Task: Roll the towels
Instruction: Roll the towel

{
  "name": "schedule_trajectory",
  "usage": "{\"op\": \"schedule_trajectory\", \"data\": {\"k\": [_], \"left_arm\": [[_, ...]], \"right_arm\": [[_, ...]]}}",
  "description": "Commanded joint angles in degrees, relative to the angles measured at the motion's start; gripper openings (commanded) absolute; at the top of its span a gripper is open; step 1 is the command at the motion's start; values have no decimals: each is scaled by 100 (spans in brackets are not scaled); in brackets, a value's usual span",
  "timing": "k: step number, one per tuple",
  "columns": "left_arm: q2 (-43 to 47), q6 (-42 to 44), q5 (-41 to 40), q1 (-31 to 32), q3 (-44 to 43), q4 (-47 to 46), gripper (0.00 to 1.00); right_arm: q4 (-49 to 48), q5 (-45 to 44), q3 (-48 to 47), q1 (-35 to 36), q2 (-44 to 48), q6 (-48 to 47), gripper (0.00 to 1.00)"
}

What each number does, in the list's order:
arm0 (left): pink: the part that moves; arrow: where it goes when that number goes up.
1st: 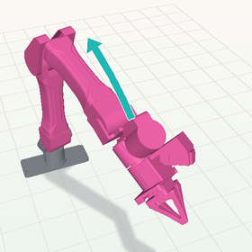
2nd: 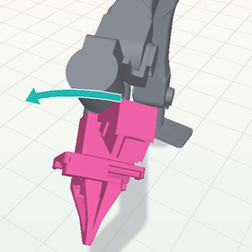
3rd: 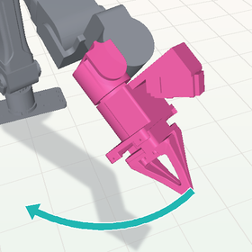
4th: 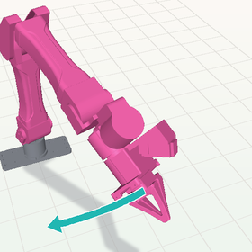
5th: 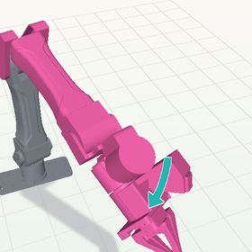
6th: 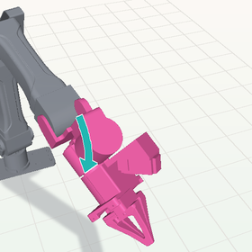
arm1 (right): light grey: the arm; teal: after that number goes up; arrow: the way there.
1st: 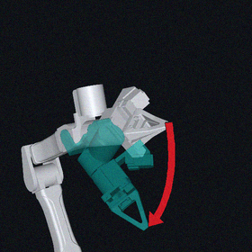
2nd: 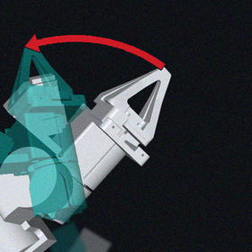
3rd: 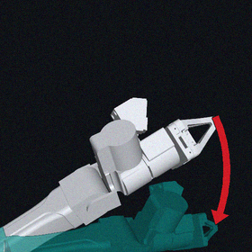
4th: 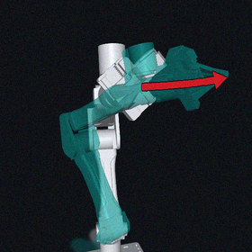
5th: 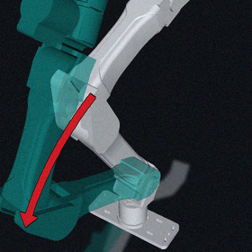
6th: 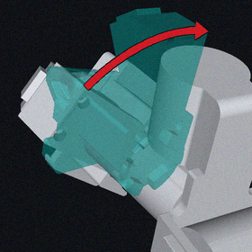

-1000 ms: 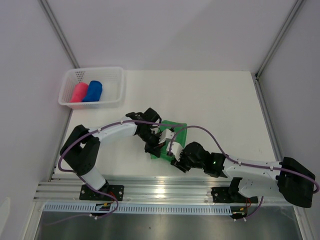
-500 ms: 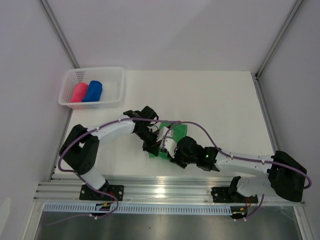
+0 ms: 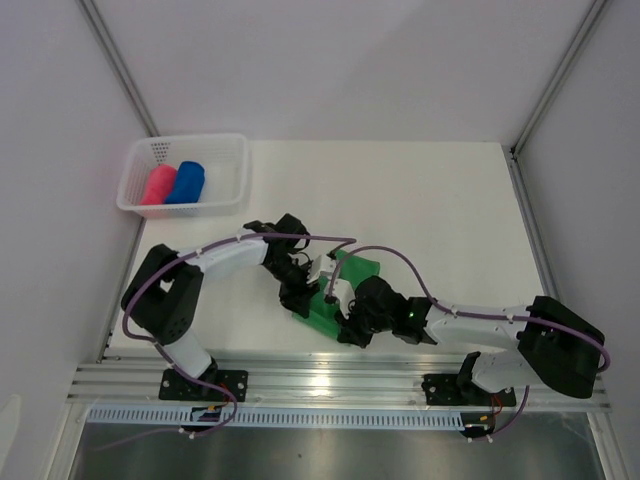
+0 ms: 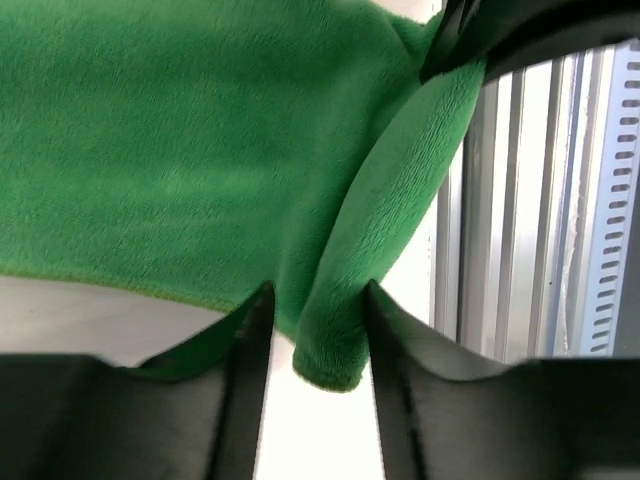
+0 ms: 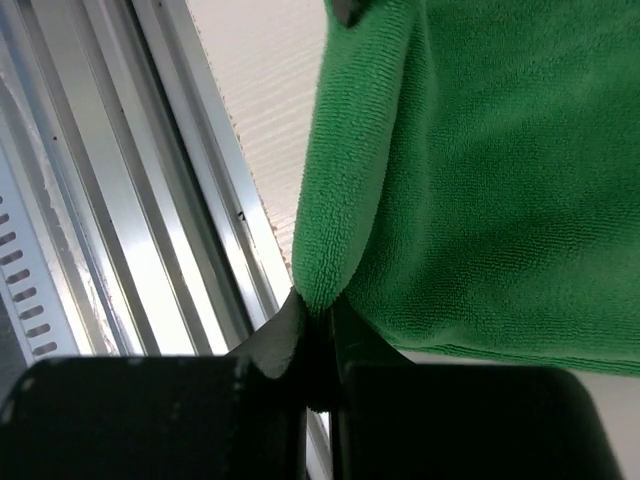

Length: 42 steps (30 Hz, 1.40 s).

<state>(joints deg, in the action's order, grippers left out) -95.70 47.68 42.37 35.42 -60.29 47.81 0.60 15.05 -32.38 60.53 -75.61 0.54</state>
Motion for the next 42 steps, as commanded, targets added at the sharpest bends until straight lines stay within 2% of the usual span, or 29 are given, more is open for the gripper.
{"op": "schedule_trajectory", "data": {"k": [1,8,13,14,15,17,18,19,20,21,27,30,34,37,40,42], "left_arm": [[428,584,324,0,272,-17,46],[737,611,535,-70,747,-290,56],[579,253,325,-70,800,-606,55],[579,111,220,-70,756,-728,52],[535,-64,149,-62,721,-790,41],[474,-136,61,-62,625,-677,29],[447,-154,70,-70,607,-598,18],[421,-163,104,-70,632,-467,13],[421,-180,148,-79,624,-414,3],[421,-189,184,-70,667,-326,1],[807,-277,614,-79,1063,-62,1],[860,-671,378,-70,1099,-456,12],[509,-1243,123,-236,775,-843,14],[368,-1638,-96,-377,738,-1256,22],[254,-1709,-220,-378,616,-1345,28],[166,-1710,-273,-378,598,-1318,28]], "right_arm": [[-543,60,258,-217,178,649,0],[-939,183,522,-358,223,702,0],[-1000,218,549,-384,214,685,0],[-983,218,549,-384,231,702,0],[-966,200,557,-384,249,711,0],[-913,218,584,-384,293,764,0],[-887,270,575,-384,354,799,0],[-860,297,584,-367,398,816,0],[-790,288,610,-349,442,851,0],[-755,271,619,-340,538,930,1],[-676,359,751,-288,846,1370,1],[-526,271,812,-454,960,1677,1],[-482,446,909,-858,882,1932,1],[-525,552,979,-1061,803,1959,0],[-666,683,1032,-1280,724,1977,1],[-675,780,980,-1412,619,1924,1]]}}
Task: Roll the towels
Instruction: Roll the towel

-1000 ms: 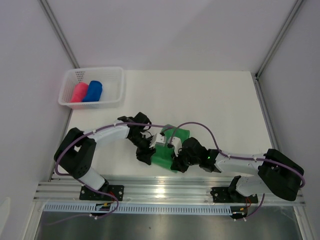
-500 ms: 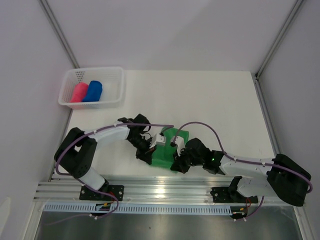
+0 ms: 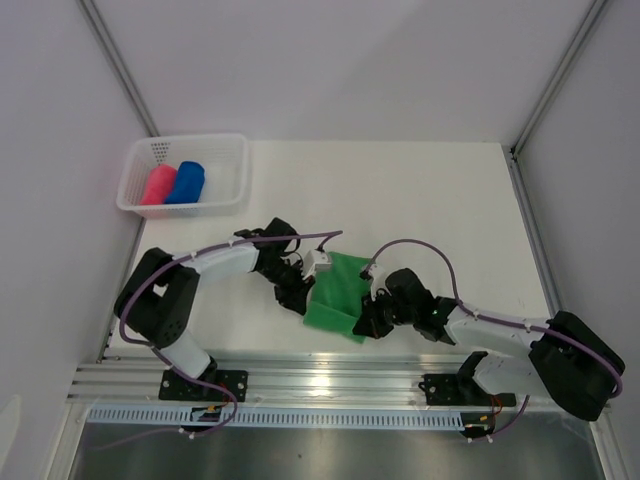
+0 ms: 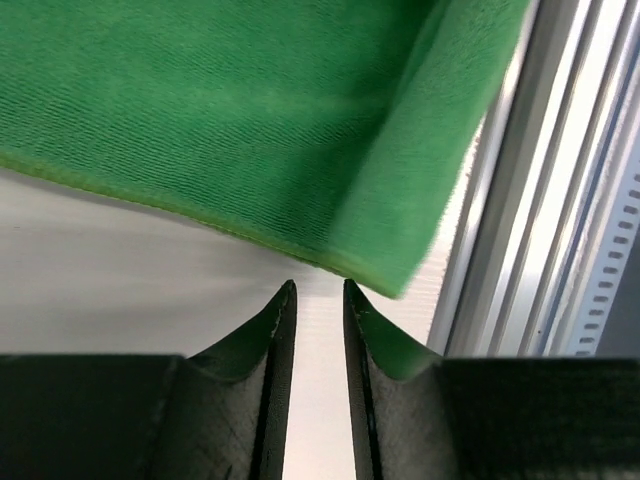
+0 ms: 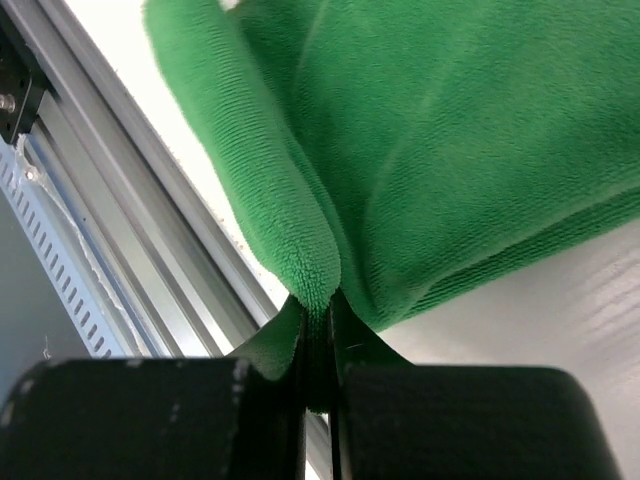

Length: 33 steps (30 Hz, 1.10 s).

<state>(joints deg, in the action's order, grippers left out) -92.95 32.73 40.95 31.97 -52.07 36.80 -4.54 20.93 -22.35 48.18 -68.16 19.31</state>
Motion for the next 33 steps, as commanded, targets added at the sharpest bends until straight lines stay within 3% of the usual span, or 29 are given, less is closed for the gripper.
{"op": "schedule_trajectory", "data": {"k": [1,9,15,18,23,25,30,33], "left_arm": [[-110,-214,-166,-33,-216,-234,28],[302,-276,-359,-41,-128,-340,32],[1453,75,-799,-41,144,-436,35],[1920,453,-624,20,259,-393,42],[1684,919,-334,687,31,81,41],[1361,850,-934,1483,196,-379,41],[876,717,-1747,1488,31,-691,43],[664,708,-1828,1488,-48,-779,43]], "right_arm": [[-170,218,-24,-213,-127,20,1],[-127,465,-235,-424,-505,-41,3],[154,544,-638,-459,-698,-199,4],[356,649,-875,-485,-883,-279,5],[901,754,-1236,-617,-1357,-375,4],[972,860,-1350,-766,-1689,-428,4],[893,948,-1351,-811,-1832,-428,7],[832,931,-1351,-811,-1841,-446,9]]}}
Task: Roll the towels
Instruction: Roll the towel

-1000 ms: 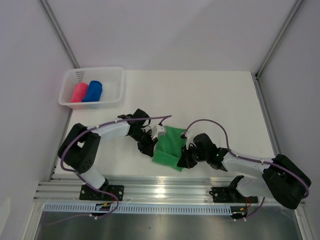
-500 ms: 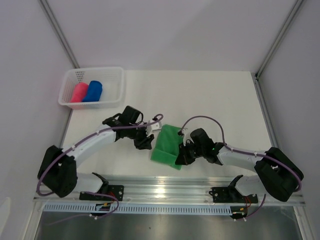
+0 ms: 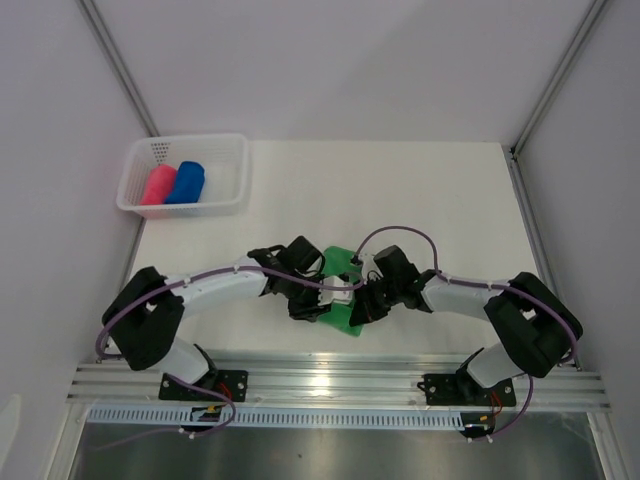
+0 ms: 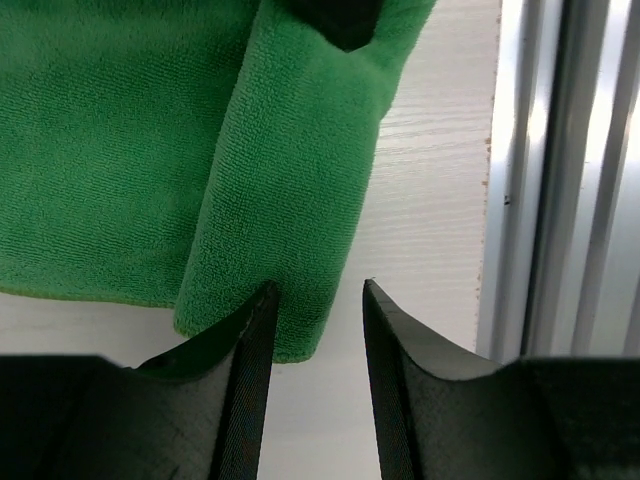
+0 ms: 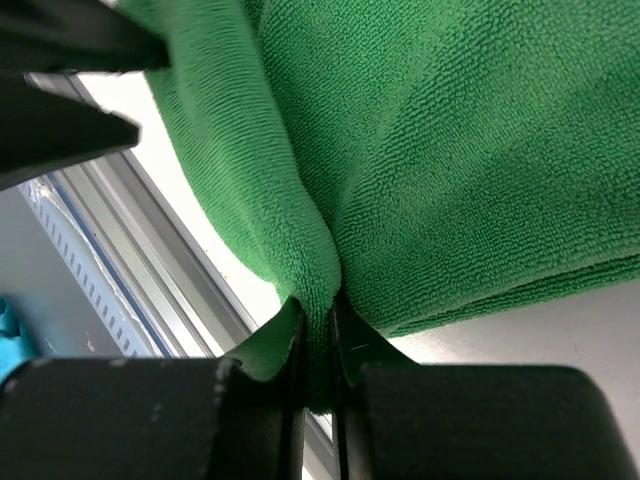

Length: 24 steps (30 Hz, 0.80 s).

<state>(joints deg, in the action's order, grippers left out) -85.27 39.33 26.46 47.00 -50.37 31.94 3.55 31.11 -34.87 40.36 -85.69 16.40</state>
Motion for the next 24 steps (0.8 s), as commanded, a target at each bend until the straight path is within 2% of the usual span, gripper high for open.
{"op": "schedule_trajectory", "data": {"k": [1,3,7,10,12,13,16,24], "left_arm": [[-156,31,-335,-16,-245,-277,43],[-296,-118,-282,-25,-342,-285,43],[-420,-364,-255,-95,-456,-311,42],[-621,-444,-273,-156,-596,-111,42],[-867,-383,-194,-165,-832,240,39],[-1138,-295,-46,-191,-895,599,33],[-1395,-338,96,-253,-940,726,30],[-1378,-540,316,-358,-834,638,31]], "right_arm": [[49,-97,-125,-28,-80,-172,11],[128,-140,-169,-28,-79,-234,13],[198,-193,-178,-37,35,-278,27],[418,-412,-230,-28,184,-322,33],[610,-579,-309,-28,377,-322,35],[655,-745,-336,-54,447,-322,37],[866,-861,-476,-90,676,-357,39],[1525,-1537,-433,-151,1518,-191,41]]}}
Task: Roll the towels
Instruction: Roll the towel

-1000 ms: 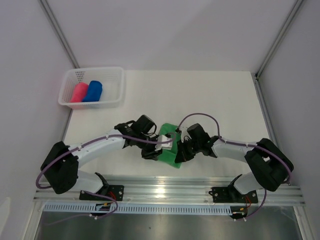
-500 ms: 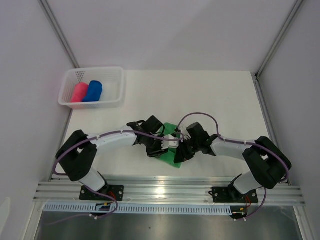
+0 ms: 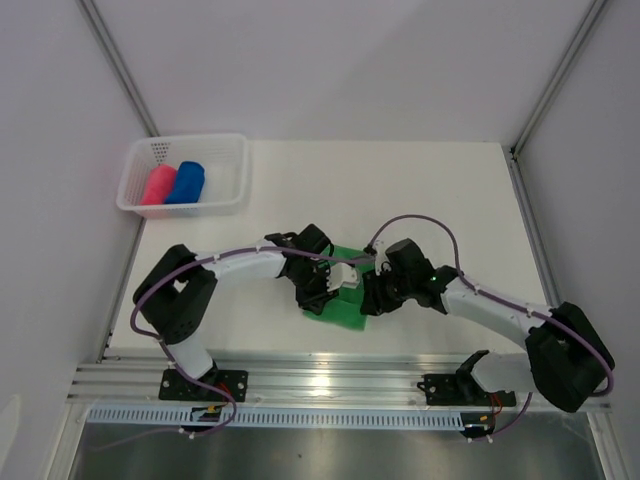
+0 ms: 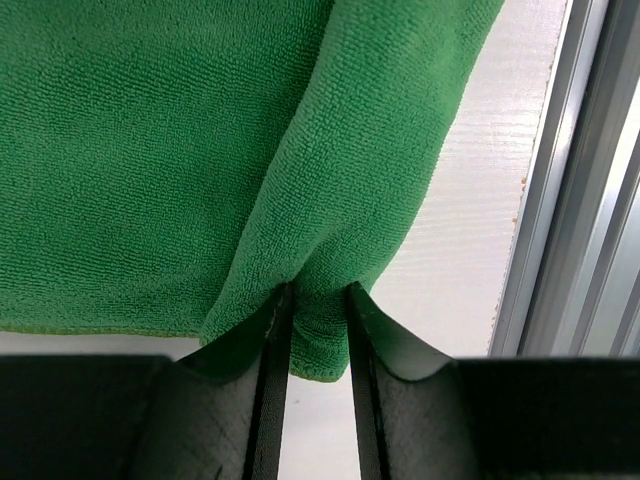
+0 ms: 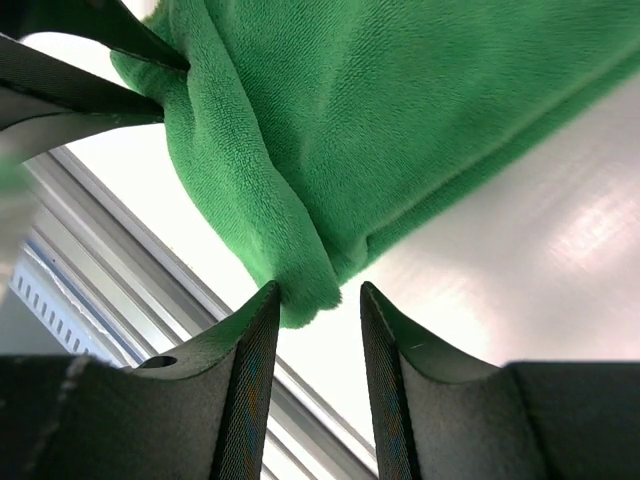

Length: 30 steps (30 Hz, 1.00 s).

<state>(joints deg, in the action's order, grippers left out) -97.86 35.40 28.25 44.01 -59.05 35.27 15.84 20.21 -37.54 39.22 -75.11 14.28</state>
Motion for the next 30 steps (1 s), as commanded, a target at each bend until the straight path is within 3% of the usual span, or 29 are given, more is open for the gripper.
{"op": "schedule_trajectory", "data": {"k": [1,7,11,14,18,24,30], "left_arm": [[-119,-173,172,-76,25,305,31],[-101,-288,479,-287,51,279,33],[-22,-384,743,-446,165,112,33],[-5,-367,743,-446,165,121,34],[22,-367,787,-455,218,121,36],[-5,-393,787,-463,165,165,36],[13,-384,752,-455,148,156,36]], "right_arm": [[341,-517,-140,-37,593,152,41],[88,-1132,683,-46,2076,926,37],[-1525,-783,1546,-11,2675,1418,13],[-3009,-641,2160,173,2809,1884,9],[-3955,-570,2260,498,2223,1895,7],[-4185,-456,1874,779,1158,1780,4],[-4203,-895,1856,929,533,1894,3]]}}
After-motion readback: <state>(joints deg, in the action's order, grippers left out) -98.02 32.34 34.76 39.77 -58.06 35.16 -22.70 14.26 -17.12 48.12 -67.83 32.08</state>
